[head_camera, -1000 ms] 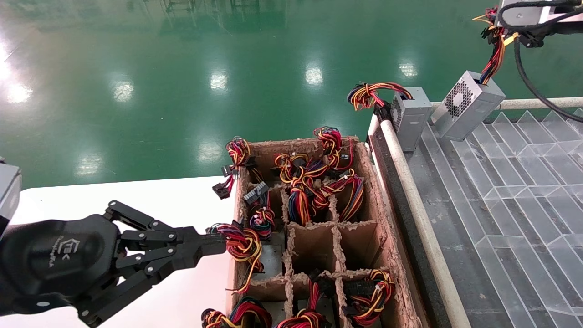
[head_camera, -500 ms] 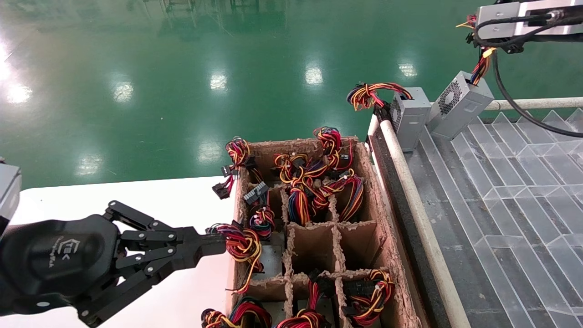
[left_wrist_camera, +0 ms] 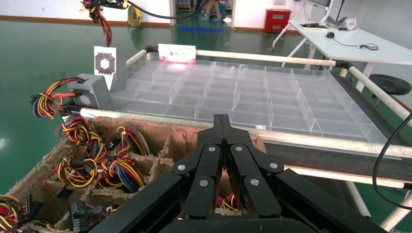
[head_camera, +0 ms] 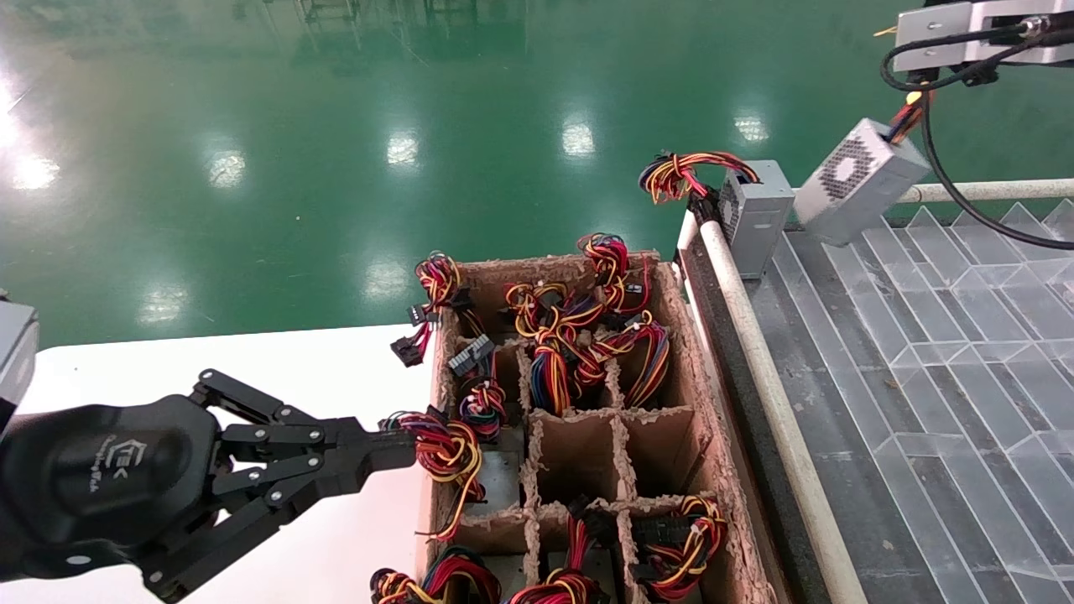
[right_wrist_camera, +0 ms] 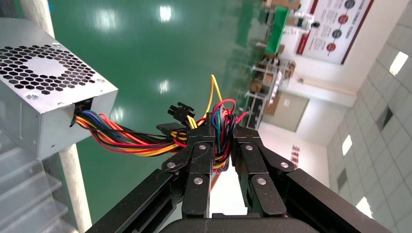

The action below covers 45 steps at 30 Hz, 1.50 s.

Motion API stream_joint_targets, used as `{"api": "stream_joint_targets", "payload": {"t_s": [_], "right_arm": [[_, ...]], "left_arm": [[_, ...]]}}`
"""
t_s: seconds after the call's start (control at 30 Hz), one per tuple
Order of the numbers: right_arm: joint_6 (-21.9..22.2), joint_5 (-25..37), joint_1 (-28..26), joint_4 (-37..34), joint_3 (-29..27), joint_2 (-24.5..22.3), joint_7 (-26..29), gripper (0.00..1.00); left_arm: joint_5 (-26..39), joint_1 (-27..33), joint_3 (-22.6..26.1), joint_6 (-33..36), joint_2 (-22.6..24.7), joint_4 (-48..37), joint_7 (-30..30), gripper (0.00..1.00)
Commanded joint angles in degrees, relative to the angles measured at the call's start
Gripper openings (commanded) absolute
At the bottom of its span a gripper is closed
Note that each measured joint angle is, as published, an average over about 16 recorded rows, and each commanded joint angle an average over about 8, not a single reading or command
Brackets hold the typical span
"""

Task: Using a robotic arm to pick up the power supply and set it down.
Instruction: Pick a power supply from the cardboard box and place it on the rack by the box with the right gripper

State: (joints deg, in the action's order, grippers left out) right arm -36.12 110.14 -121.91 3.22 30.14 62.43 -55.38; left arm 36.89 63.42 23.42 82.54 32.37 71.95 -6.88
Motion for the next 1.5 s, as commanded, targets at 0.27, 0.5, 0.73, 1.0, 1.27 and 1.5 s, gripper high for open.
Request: {"api": "stream_joint_targets", "payload": {"t_s": [0.27,0.5,0.73,1.0,1.27,1.5], "right_arm": [[-0.7,-0.4,0.4,-0.2,-0.2,0.2,-1.0,0.00],[-2.9,-1.7,1.3,0.1,-1.1,0.4,-1.9,0.00],[-4.1,-2.7,2.4,0.3,-1.7,0.8,-2.3,0.00],[-7.1,-3.3,2.4,-0.7,-2.1,1.0,-1.5,0.03],[-10.0,-4.6,2.2,-0.9,-2.9,1.0,-1.3,0.00],[-10.7,-4.8,1.8,-1.2,-3.0,1.4,-0.9,0.00]], "left_arm": [[0.0,0.0,0.0,0.0,0.0,0.0,0.0,0.00],[0.0,0.0,0.0,0.0,0.0,0.0,0.0,0.00],[0.0,0.0,0.0,0.0,0.0,0.0,0.0,0.00],[0.0,0.0,0.0,0.0,0.0,0.0,0.0,0.00],[0.0,0.0,0.0,0.0,0.0,0.0,0.0,0.00],[0.0,0.0,0.0,0.0,0.0,0.0,0.0,0.00]]}}
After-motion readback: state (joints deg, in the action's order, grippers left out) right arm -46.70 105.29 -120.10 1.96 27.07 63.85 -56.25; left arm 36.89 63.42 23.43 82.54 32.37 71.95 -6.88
